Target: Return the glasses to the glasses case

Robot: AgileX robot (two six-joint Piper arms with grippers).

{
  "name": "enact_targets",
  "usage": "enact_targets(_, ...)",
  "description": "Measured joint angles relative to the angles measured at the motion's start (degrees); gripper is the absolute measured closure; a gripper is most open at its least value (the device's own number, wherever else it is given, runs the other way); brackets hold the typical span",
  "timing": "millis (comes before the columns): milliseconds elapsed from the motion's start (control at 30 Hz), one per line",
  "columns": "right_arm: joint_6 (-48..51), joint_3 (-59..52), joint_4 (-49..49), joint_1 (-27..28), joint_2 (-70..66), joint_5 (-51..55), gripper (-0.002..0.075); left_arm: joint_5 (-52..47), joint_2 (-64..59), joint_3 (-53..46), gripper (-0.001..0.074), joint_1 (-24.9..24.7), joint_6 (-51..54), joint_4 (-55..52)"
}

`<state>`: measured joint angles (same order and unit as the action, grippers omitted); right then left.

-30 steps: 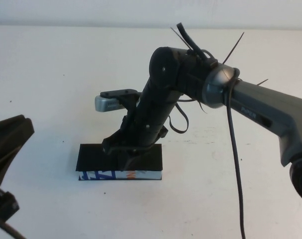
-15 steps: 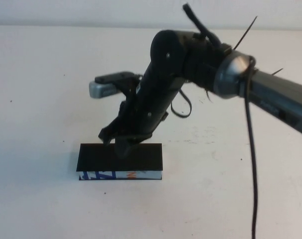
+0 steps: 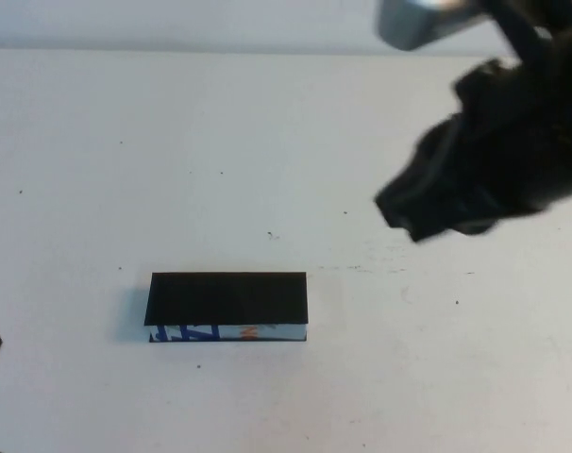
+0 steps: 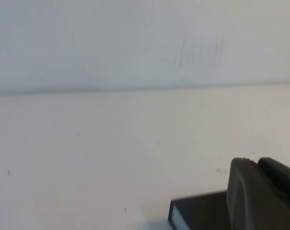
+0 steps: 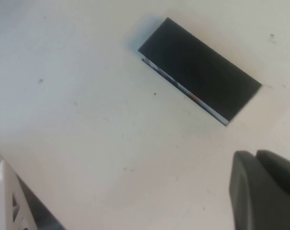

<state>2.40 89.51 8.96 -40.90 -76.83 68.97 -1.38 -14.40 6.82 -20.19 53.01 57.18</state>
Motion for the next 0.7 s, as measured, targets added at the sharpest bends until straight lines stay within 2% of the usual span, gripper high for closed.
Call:
enact_targets(200,-5.43,-18.53,-2.75,0.0,21.62,-5.83,0.0737,2.26,0.0,-7.67,0.0739,0.0,0.0,0.46)
enact_targets(433,-9.95,-35.25,-4.79,0.0,39.31,-8.22,0.0737,3.33,0.18,-8.25,0.0739,0.0,0.0,0.88)
enact_targets(700,-10.18,-48.73,-5.0,0.0,56.64,-23.09,0.0737,5.2,0.27,-8.34,0.0739,0.0,-2.31,4.26)
